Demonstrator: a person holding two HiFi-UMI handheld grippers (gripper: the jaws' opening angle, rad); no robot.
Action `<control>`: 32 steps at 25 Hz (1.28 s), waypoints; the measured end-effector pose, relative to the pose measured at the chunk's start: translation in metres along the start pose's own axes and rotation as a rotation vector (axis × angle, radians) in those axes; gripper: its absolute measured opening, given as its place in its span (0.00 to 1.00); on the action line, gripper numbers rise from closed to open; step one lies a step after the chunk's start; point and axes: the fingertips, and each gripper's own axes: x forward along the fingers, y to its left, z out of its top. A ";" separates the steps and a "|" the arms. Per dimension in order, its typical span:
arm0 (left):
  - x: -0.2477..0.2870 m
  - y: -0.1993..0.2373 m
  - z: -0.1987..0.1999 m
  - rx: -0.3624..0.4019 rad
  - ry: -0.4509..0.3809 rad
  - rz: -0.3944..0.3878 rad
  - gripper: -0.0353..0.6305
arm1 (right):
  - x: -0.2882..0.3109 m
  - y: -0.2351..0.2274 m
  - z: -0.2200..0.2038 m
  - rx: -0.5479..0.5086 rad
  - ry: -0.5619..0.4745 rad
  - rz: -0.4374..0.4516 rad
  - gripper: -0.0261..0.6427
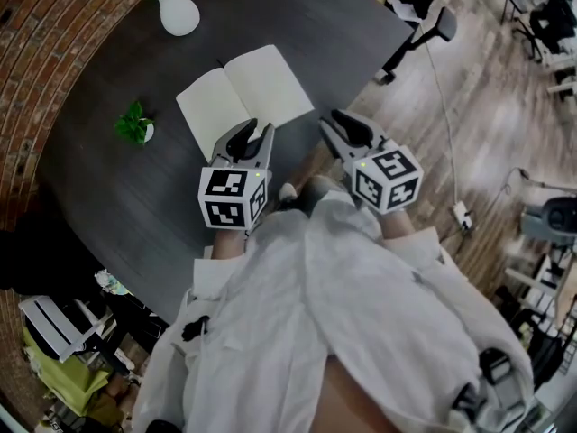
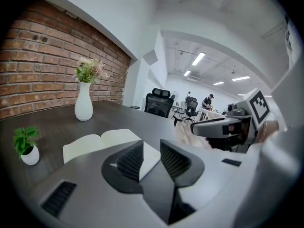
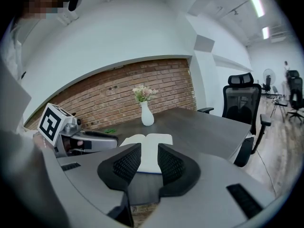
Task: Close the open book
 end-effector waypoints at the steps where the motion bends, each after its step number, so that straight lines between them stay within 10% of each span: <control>1: 0.000 0.000 -0.001 -0.003 0.000 0.003 0.19 | 0.002 0.001 0.000 -0.004 0.009 0.009 0.19; 32: 0.020 -0.001 -0.017 0.012 0.101 0.109 0.27 | 0.023 -0.017 -0.014 -0.021 0.147 0.178 0.19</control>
